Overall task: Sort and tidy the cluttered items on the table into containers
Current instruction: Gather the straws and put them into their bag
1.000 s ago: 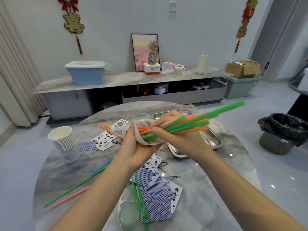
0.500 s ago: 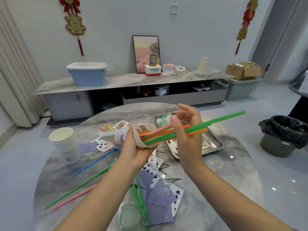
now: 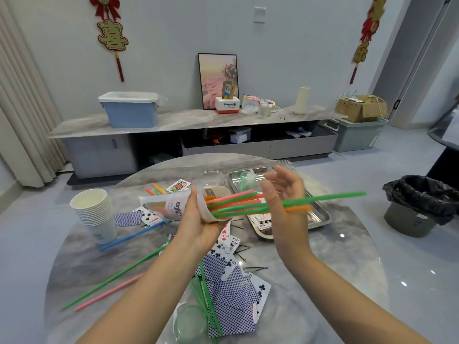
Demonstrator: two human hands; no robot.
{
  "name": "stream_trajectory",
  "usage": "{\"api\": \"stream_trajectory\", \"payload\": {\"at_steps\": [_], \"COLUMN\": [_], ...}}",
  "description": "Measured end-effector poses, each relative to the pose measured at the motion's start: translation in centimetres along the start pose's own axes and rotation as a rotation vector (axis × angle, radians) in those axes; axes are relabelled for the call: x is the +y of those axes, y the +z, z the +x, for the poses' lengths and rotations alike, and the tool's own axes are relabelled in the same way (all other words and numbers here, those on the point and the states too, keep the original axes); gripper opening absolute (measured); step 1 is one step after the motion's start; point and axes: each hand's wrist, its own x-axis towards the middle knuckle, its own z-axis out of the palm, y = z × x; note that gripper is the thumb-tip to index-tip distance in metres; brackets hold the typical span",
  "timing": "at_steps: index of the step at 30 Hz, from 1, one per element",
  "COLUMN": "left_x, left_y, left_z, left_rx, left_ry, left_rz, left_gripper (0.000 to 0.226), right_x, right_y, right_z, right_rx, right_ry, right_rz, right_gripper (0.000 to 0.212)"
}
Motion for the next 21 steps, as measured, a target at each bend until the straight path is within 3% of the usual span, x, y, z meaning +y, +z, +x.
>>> {"api": "stream_trajectory", "payload": {"at_steps": [5,8,13,17,21], "left_x": [0.0,-0.1,-0.2,0.3,0.5], "left_y": [-0.1,-0.2,-0.3,-0.2,0.2], "left_z": [0.0,0.2,0.5,0.4,0.0], "left_rx": [0.016,0.008,0.025,0.041,0.039], "left_ry": [-0.008,-0.013,0.011,-0.013,-0.010], "left_rz": [-0.008,0.008,0.043,0.004,-0.051], "left_gripper": [0.037,0.036,0.046,0.063,0.060], "right_x": [-1.8,-2.1,-2.2,-3.8,-5.1], "right_y": [-2.2,-3.1,-2.7,-3.1,-3.3], "right_z": [1.0,1.1,0.8,1.6,1.8], "right_rx": [0.199,0.211,0.012,-0.083,-0.263], "right_ry": [-0.081,-0.128,-0.115,-0.010,-0.020], "right_rz": [0.121,-0.011,-0.257,-0.333,-0.369], "right_gripper": [0.034,0.031,0.061,0.052,0.039]}}
